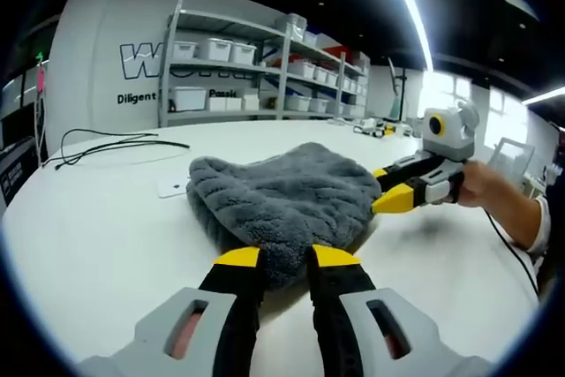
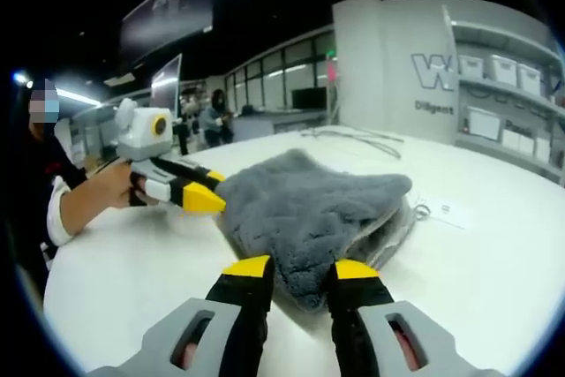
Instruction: Open the folded towel by lifting each exposed corner and separating the folded layers until the towel lies flat within the target outline without major curled edges
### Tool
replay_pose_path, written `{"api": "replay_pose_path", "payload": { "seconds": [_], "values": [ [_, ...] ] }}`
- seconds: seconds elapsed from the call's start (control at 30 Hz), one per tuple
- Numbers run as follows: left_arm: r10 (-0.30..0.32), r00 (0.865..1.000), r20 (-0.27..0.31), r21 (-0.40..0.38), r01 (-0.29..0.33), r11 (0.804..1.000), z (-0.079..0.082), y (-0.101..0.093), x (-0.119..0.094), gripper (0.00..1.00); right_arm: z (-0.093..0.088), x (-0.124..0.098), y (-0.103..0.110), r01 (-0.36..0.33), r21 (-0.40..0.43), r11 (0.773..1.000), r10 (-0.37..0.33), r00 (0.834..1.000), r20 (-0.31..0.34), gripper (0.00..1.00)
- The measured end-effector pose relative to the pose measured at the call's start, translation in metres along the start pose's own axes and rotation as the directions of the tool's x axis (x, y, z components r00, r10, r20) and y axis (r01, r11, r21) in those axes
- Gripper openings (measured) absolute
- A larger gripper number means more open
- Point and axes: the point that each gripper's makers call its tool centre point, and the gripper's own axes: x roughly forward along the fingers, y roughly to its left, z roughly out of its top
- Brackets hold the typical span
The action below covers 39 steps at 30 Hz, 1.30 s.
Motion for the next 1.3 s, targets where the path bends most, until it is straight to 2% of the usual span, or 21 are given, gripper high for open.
{"api": "replay_pose_path", "payload": {
  "seconds": [0.37,0.57,0.77,0.93,1.07,1.3],
  "values": [
    [-0.016,1.0,0.01,0.024,0.015,1.0,0.0,-0.007,-0.002,0.13,0.001,-0.002,0.012,-0.028,0.009,1.0,0.027,1.0,0.015,0.1],
    [-0.021,1.0,0.006,0.019,0.02,1.0,0.001,-0.008,-0.004,0.12,0.001,-0.003,0.014,-0.037,0.007,0.999,0.037,0.999,0.015,0.08],
    [-0.026,1.0,0.003,-0.024,0.026,0.999,0.004,-0.008,-0.005,0.1,0.002,-0.005,0.021,-0.055,0.017,0.998,0.054,0.998,0.02,0.05],
    [-0.031,1.0,-0.003,-0.058,0.031,0.998,0.004,-0.009,-0.006,0.09,0.002,-0.004,0.018,-0.056,0.006,0.998,0.056,0.998,0.012,0.04],
    [-0.036,0.999,-0.014,-0.11,0.034,0.993,0.003,-0.009,-0.007,0.09,0.004,-0.005,0.021,-0.061,-0.006,0.998,0.061,0.998,0.014,0.03],
    [-0.037,0.999,-0.026,-0.091,0.035,0.995,0.002,-0.011,-0.009,0.08,0.005,-0.005,0.02,-0.073,-0.039,0.997,0.074,0.997,0.021,0.01]
  ]
}}
